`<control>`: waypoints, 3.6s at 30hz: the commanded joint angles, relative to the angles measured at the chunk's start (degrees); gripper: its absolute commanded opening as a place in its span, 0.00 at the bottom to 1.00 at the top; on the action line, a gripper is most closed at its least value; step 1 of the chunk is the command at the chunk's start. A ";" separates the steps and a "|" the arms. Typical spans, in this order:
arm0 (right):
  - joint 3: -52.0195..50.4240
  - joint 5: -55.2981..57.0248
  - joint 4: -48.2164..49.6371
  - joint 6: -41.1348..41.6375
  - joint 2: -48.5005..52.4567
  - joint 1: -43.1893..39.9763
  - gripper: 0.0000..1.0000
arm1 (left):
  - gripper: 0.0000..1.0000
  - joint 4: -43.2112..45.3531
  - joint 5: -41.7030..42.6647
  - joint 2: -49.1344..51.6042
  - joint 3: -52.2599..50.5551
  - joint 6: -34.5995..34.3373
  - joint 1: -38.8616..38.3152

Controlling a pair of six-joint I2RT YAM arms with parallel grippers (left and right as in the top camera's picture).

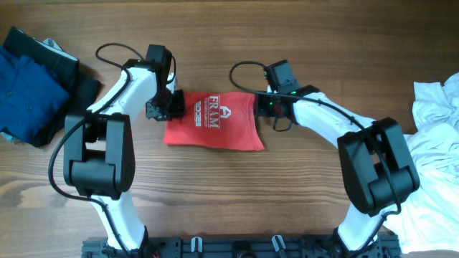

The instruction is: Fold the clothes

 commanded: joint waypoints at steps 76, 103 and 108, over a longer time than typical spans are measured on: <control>-6.05 -4.39 -19.43 -0.24 -3.45 -0.57 0.69 | 0.57 10.43 35.85 4.72 -11.19 13.73 -1.90; -6.03 1.60 -28.55 -6.16 -30.25 -12.15 0.69 | 0.04 4.61 16.28 -12.72 14.01 11.30 25.53; -6.05 1.62 -30.56 -6.21 -30.14 -12.15 0.70 | 0.04 12.85 14.14 -12.74 15.02 11.28 31.61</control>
